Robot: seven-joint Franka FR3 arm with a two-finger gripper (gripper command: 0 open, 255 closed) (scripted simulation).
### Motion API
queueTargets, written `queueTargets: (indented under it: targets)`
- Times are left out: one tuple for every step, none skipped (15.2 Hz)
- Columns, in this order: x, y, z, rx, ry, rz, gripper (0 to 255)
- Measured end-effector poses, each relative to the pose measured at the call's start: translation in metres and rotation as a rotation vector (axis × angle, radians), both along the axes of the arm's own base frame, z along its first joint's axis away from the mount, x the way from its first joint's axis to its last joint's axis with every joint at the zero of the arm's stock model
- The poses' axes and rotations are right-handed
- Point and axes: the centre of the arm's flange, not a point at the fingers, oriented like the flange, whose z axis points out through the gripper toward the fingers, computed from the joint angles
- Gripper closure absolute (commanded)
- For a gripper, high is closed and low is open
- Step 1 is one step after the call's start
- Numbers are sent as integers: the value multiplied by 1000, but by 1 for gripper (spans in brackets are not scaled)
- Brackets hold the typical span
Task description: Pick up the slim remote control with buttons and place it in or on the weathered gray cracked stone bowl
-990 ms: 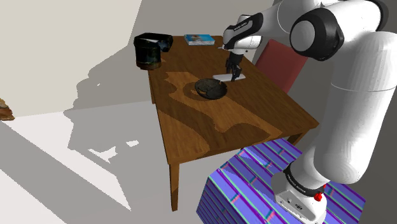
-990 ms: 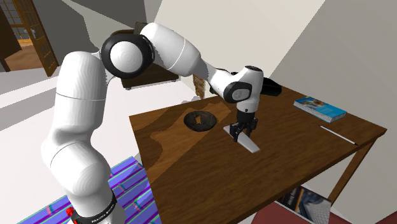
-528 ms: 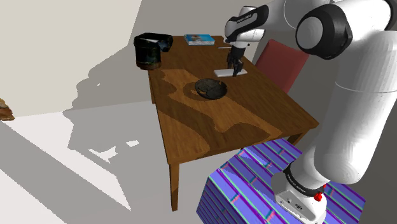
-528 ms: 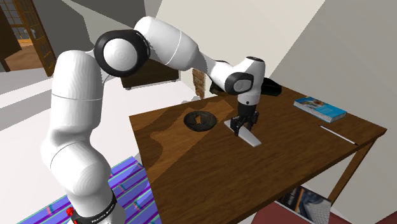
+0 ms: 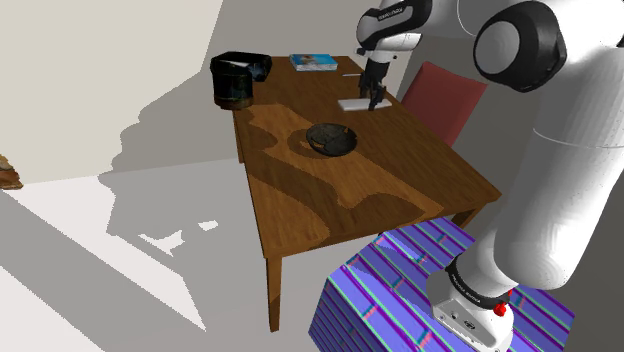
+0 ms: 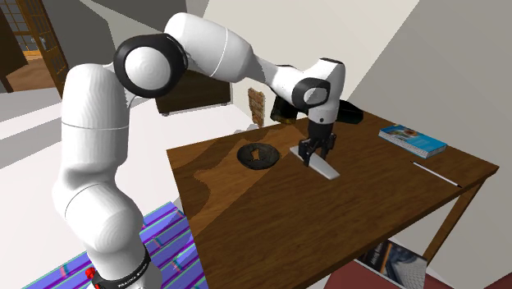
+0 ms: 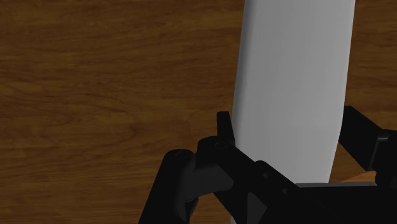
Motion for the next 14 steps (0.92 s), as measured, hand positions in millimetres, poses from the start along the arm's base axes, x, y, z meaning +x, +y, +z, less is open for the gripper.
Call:
queueTargets:
  targets:
    - [-1, 0, 5, 0, 0, 0, 255]
    - [0, 0, 10, 0, 0, 0, 255]
    - [0, 1, 16, 0, 0, 0, 255]
    - [-1, 1, 22, 0, 0, 0, 255]
    - [-1, 1, 27, 0, 0, 0, 255]
    - [-1, 0, 33, 0, 0, 0, 255]
    - [0, 0, 37, 0, 0, 0, 255]
    - [-1, 6, 40, 0, 0, 0, 255]
    - [-4, 17, 40, 0, 0, 0, 255]
    - [-9, 28, 40, 0, 0, 1, 255]
    - [-14, 41, 39, 1, 0, 1, 255]
    - [-17, 51, 42, 1, 0, 1, 255]
    - [-19, 63, 44, 1, 0, 1, 255]
    - [-21, 76, 44, 0, 0, 1, 255]
